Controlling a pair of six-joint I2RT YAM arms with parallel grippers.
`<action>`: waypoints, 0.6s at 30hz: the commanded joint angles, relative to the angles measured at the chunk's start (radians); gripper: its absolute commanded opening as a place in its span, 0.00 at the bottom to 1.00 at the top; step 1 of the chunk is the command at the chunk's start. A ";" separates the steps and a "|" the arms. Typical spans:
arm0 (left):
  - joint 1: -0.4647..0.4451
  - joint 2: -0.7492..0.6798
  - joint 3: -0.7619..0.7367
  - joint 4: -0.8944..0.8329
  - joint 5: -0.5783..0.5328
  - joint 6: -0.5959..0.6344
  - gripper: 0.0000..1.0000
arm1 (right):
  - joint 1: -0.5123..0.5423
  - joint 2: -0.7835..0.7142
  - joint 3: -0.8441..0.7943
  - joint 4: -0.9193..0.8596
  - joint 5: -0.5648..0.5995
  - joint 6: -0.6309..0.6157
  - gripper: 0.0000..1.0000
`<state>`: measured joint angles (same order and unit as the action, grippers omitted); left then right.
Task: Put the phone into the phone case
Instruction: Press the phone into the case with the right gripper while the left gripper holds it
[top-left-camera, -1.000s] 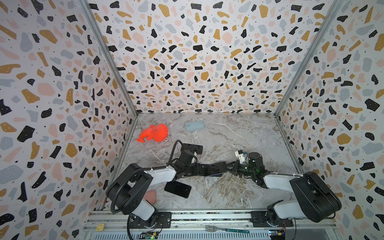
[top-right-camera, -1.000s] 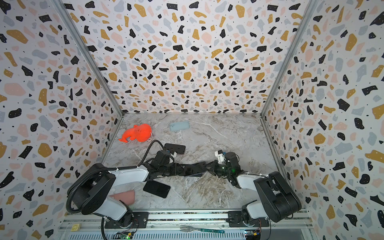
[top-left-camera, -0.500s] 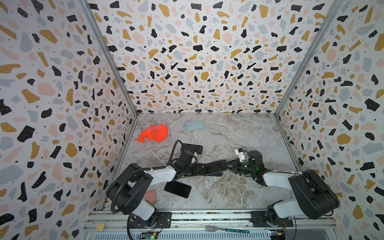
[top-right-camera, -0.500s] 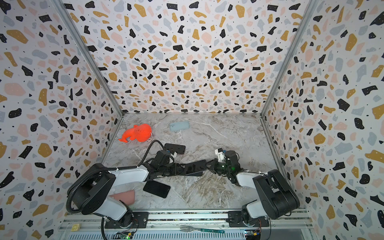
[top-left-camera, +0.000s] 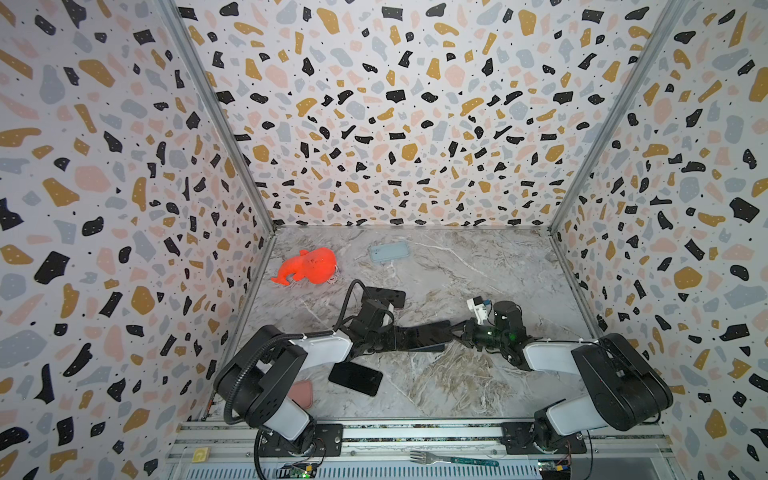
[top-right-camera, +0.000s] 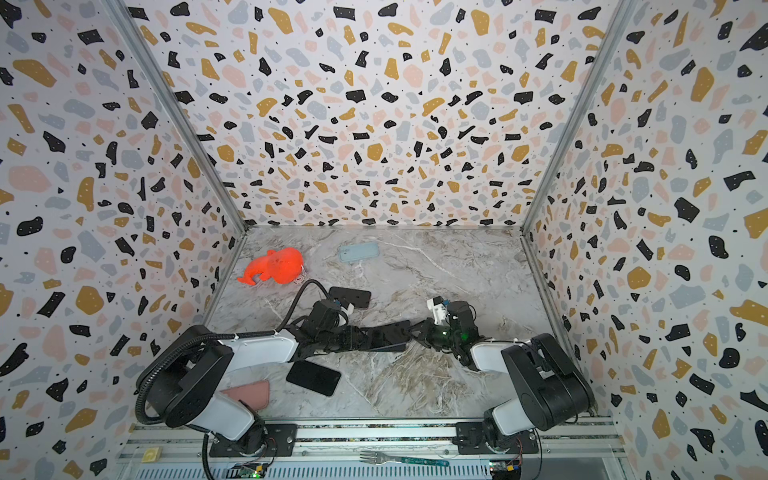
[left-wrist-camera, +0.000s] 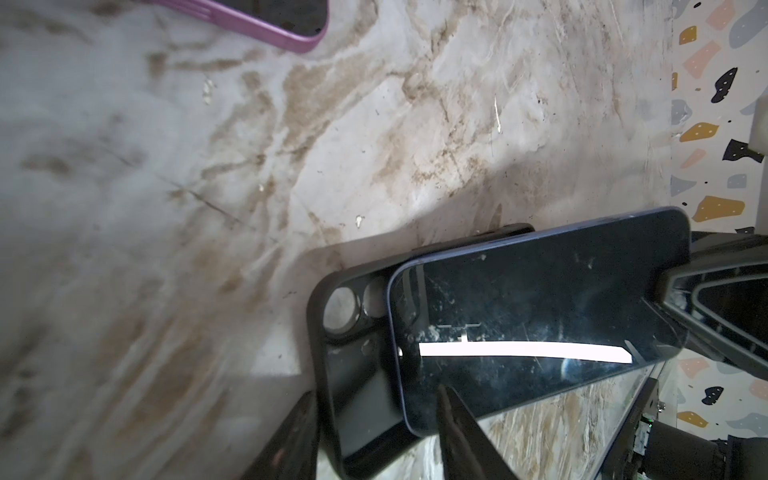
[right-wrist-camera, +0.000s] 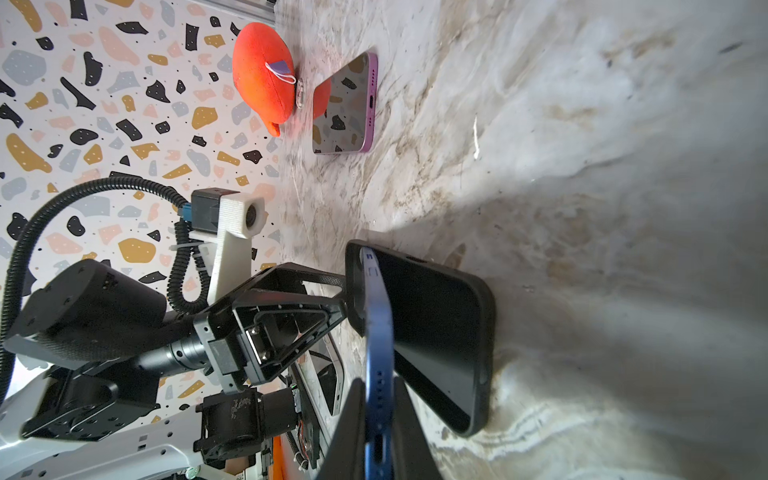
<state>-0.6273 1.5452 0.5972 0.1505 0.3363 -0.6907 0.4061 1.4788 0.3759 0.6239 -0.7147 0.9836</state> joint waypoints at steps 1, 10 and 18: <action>0.001 0.021 0.011 0.026 0.024 0.014 0.48 | 0.025 0.033 0.005 -0.038 0.017 -0.010 0.00; 0.002 0.023 -0.002 0.041 0.029 0.008 0.47 | 0.056 0.073 0.009 0.003 0.028 0.011 0.00; 0.001 0.024 -0.023 0.073 0.039 -0.010 0.47 | 0.068 0.106 0.000 0.051 0.029 0.044 0.00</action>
<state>-0.6228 1.5494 0.5926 0.1677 0.3447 -0.6960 0.4572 1.5600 0.3836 0.7395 -0.7101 1.0271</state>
